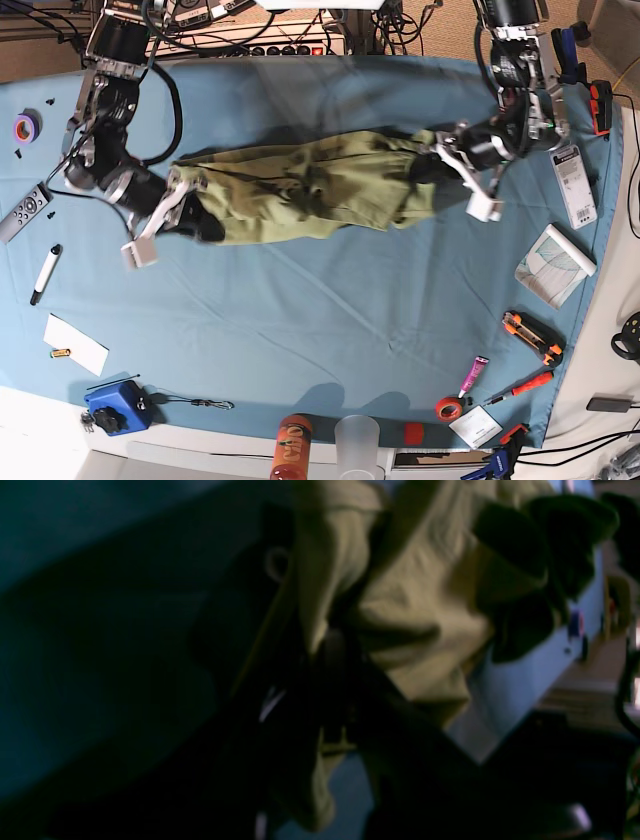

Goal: Layout the t-shirt on the table in an organized manner, then fold the t-shirt properly
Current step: 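Grasp both shirt ends with both grippers and push them inward, then grasp the shirt end with the left gripper and fold it over the middle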

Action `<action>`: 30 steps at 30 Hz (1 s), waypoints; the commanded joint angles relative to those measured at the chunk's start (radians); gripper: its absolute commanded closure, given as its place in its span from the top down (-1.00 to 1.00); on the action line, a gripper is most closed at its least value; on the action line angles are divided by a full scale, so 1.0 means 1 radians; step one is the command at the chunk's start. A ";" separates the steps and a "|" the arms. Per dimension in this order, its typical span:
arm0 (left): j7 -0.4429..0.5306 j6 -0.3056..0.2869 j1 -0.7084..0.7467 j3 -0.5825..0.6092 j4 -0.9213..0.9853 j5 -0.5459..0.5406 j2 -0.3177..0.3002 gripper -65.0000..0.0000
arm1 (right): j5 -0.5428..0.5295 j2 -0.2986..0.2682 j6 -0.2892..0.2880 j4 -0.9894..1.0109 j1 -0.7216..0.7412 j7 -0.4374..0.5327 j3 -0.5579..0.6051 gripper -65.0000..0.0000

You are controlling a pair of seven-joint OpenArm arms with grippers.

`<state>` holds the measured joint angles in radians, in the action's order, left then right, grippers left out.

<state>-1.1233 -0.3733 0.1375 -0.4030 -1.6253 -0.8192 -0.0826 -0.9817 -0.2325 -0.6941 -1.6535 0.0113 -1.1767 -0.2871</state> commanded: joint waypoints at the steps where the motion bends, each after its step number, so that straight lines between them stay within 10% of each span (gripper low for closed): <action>1: 0.008 0.007 -0.016 -0.043 -0.021 0.001 -0.015 -1.00 | -0.023 -0.011 -0.004 -0.035 0.017 0.017 -0.003 -1.00; 14: -0.169 -0.261 -0.027 -0.169 -0.121 -0.487 -0.147 -1.00 | 0.076 -0.011 -0.004 -0.074 0.022 0.030 -0.003 -1.00; 30: 0.078 -0.199 -0.082 0.421 -0.379 0.024 0.058 -1.00 | 0.325 -0.011 -0.004 -0.074 0.022 0.123 -0.198 -1.00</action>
<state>-1.0714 -0.5621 0.0681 0.0219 -1.9892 -0.7605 -0.0303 -0.6373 -0.2321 -0.6968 -1.7103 0.0170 -1.0763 -0.4824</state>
